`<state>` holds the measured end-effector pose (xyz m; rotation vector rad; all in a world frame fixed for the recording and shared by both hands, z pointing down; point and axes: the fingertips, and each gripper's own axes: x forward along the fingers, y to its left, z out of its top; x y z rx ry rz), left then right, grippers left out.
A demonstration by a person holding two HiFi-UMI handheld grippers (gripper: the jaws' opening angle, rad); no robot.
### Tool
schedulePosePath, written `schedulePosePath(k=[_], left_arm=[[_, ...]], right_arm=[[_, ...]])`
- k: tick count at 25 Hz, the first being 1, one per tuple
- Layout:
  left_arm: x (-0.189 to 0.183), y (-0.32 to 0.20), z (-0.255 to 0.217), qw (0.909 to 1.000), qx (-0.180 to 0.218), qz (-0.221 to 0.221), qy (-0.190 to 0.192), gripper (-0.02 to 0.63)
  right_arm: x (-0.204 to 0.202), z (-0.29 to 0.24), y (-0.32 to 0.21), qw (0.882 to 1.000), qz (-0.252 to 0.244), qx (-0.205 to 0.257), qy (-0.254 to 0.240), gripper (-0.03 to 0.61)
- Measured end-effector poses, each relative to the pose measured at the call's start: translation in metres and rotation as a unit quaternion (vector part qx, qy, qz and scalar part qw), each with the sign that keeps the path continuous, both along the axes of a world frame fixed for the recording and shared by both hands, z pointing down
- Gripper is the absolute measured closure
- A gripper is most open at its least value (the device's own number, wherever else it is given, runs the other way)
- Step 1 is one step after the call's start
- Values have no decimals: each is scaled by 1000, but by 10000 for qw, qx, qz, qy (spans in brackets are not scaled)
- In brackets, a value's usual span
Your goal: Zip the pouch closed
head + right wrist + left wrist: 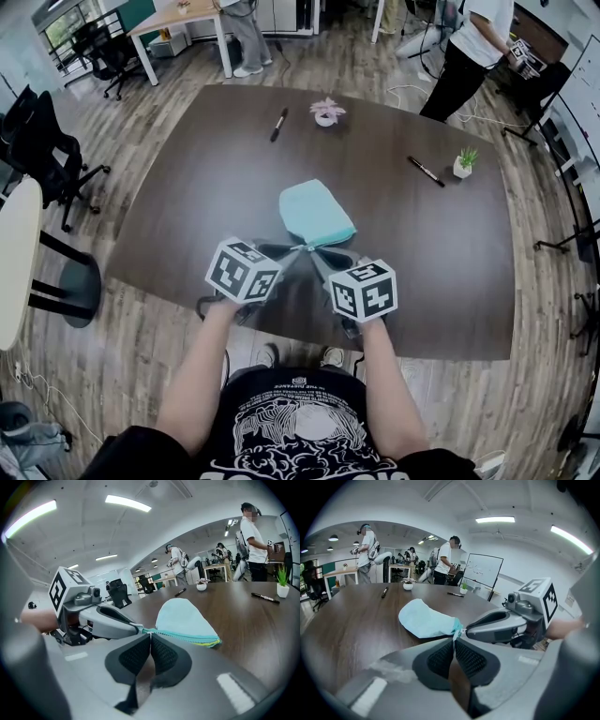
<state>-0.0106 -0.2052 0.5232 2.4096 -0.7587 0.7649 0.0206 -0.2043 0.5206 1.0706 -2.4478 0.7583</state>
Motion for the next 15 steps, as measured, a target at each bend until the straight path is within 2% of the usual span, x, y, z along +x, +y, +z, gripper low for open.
schedulePosePath(k=[15], left_arm=[[-5,-1,1,9999,-23,-120,-26,591]], right_arm=[[0,1,1,10000,-18,13,1,574]])
